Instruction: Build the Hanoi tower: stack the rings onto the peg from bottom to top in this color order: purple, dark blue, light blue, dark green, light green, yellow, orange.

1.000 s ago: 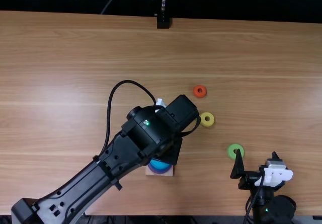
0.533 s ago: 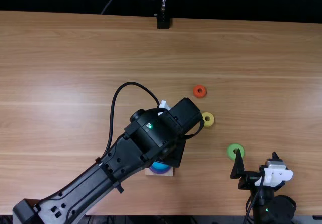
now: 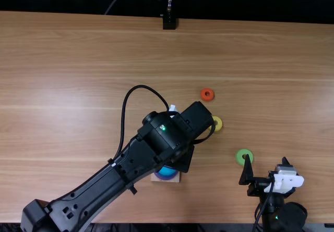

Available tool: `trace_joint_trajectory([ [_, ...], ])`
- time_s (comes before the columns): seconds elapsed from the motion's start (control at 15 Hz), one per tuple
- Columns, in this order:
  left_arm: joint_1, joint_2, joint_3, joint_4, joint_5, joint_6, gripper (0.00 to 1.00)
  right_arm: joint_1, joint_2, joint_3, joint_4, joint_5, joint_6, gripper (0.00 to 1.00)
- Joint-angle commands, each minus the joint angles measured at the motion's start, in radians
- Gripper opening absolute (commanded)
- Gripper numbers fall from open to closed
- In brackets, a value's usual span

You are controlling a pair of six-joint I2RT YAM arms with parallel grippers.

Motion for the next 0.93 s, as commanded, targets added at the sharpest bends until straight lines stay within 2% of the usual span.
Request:
trace_joint_trajectory([
  [0.0, 0.001, 0.009, -0.014, -0.001, 0.005, -0.008, 0.00, 0.008, -0.013, -0.063, -0.060, 0.029, 0.005, 1.00],
  [0.07, 0.002, 0.009, -0.014, -0.001, -0.001, -0.007, 0.00, 0.008, -0.013, -0.063, -0.060, 0.029, 0.005, 1.00],
  [0.13, 0.004, 0.009, -0.014, -0.001, 0.003, -0.005, 0.16, 0.008, -0.013, -0.063, -0.060, 0.029, 0.005, 1.00],
  [0.27, 0.004, 0.009, -0.016, -0.001, 0.005, -0.001, 1.00, 0.008, -0.013, -0.063, -0.060, 0.029, 0.005, 1.00],
  [0.73, 0.008, 0.005, -0.016, 0.028, 0.007, 0.003, 1.00, 0.008, -0.013, -0.063, -0.060, 0.029, 0.005, 1.00],
  [0.87, 0.027, 0.005, -0.011, 0.026, 0.005, 0.006, 1.00, 0.008, -0.013, -0.063, -0.060, 0.029, 0.005, 1.00],
])
